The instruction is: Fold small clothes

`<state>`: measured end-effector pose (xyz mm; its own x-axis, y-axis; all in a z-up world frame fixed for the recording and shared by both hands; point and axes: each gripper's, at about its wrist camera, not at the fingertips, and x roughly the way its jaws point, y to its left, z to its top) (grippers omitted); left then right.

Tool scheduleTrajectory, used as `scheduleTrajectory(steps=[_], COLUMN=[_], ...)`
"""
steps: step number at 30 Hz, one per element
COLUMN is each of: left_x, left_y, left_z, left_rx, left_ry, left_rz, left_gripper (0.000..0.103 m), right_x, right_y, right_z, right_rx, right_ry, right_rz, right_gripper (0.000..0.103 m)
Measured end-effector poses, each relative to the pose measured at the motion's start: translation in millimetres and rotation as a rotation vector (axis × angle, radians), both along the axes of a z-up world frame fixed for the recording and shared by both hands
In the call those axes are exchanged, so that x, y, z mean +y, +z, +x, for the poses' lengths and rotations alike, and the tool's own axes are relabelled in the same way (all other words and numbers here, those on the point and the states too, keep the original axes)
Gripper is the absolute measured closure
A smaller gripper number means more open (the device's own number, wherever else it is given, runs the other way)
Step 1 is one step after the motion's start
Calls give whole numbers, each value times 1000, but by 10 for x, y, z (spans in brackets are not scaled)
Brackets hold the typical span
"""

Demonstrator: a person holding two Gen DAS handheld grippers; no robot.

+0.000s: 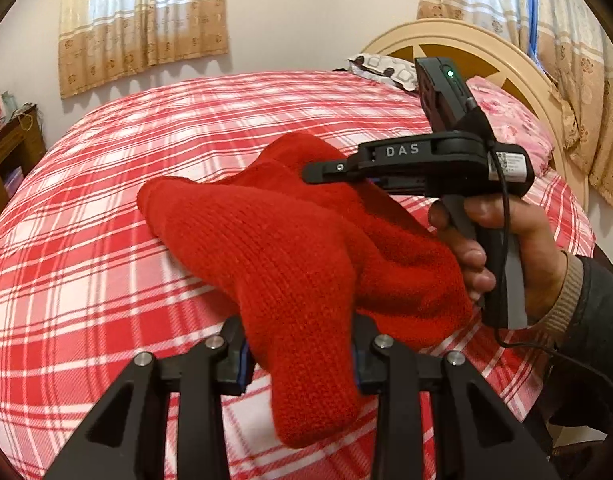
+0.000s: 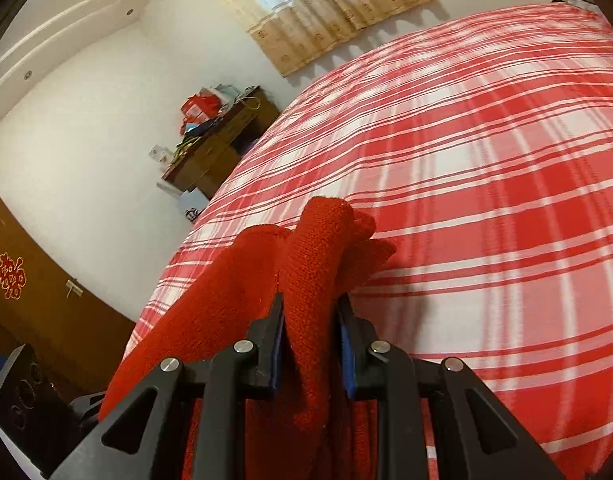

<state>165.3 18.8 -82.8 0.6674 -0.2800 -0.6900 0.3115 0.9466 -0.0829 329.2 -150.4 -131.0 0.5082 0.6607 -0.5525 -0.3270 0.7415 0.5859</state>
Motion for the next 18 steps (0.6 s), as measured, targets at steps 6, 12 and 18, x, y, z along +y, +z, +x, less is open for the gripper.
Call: scheduleTrajectory(steps=[6,12,18], left_x=[224,420,608], left_y=[38,66,76], left_z=[-156,-275,-407], left_rx=[-16,-30,-44], left_ry=[44,78,121], left_rz=[-16,0,-8], left_gripper=[67,67,67], right_x=[351,668,954], right_y=[-21,-41,-43], right_z=[-15,-24,-46], right_rx=[1,4,4], right_ry=[51,98,144], right_rz=[23,42,50], right_gripper=[80,80,80])
